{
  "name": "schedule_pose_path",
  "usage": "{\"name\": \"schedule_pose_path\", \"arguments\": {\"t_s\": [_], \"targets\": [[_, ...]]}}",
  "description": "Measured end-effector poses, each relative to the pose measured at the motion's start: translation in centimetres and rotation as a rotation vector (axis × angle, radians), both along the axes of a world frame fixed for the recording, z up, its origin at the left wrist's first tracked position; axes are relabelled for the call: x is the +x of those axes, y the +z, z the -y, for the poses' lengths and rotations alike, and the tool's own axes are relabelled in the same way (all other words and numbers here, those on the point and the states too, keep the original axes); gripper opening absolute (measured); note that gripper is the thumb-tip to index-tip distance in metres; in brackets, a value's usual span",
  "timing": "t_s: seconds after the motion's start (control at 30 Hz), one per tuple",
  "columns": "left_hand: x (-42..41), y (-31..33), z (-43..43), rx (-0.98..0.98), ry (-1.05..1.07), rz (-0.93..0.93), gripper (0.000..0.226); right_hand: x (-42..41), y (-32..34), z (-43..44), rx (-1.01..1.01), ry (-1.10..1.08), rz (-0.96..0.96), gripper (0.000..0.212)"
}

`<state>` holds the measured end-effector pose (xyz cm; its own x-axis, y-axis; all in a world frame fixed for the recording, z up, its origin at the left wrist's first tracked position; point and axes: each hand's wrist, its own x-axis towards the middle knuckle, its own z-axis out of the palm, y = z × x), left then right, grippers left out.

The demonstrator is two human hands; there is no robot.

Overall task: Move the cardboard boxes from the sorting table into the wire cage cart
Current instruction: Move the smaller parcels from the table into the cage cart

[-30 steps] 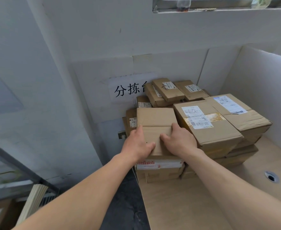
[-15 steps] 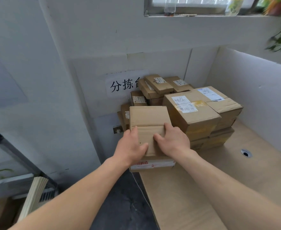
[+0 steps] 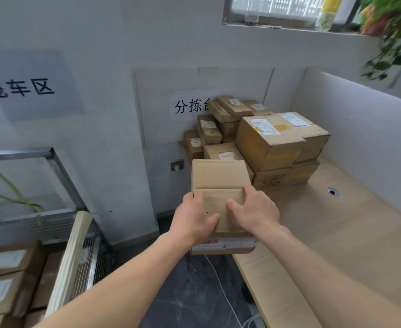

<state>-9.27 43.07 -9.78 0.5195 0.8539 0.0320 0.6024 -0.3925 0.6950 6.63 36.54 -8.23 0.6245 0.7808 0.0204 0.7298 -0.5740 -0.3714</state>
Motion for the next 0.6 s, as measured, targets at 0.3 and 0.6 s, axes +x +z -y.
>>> {"name": "schedule_pose_path", "arguments": {"t_s": [0.3,0.6], "targets": [[1.9,-3.2,5.8,-0.111,-0.06,-0.089,0.046,1.4,-4.2,7.0,-0.064,-0.088,-0.09,0.051],[7.5,-8.1,9.2,-0.288,-0.053,-0.129,0.047,7.0,-9.3,10.8,-0.155,-0.14,-0.19,0.057]]}}
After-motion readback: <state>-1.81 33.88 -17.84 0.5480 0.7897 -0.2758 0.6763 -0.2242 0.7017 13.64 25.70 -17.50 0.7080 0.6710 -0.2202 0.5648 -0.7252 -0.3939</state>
